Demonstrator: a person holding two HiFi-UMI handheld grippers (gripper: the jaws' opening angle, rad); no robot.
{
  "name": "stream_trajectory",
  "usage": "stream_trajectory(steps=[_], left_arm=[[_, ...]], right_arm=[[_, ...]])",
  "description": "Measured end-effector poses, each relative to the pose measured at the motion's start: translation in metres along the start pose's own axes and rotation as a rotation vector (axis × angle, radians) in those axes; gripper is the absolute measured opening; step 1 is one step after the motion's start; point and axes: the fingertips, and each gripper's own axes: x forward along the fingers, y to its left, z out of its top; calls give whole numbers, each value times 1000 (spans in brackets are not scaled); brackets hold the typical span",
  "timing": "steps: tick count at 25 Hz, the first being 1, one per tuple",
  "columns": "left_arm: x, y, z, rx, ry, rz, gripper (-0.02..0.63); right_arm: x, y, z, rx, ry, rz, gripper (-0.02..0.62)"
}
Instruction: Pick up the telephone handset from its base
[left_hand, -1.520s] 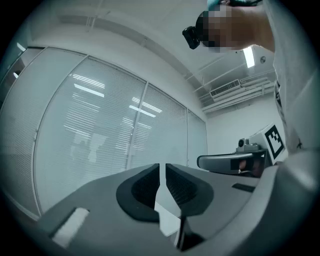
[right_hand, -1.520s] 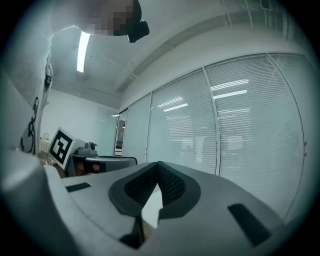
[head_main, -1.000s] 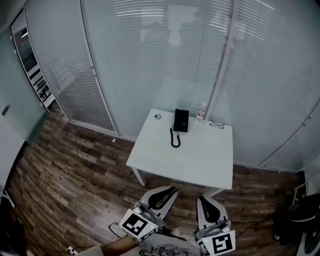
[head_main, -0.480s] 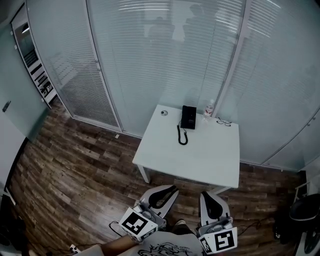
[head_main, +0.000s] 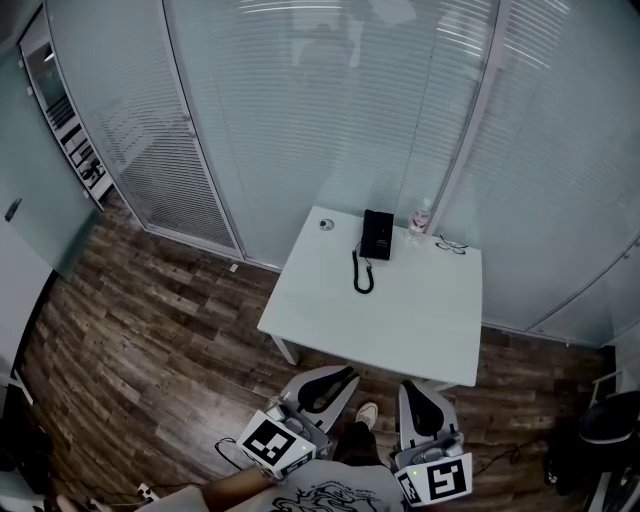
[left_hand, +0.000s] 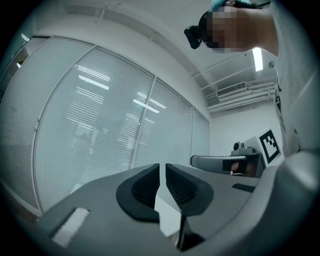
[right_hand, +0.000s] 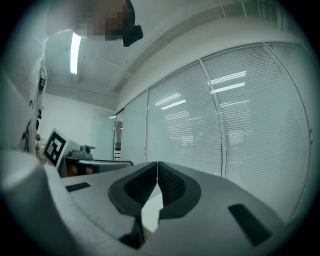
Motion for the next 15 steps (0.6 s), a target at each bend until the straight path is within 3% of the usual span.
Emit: stream_trajectory(steps=[15], left_arm=[[160, 26, -7, 18, 59, -9, 35]], right_arm=[[58, -158, -3, 26, -15, -7, 6]])
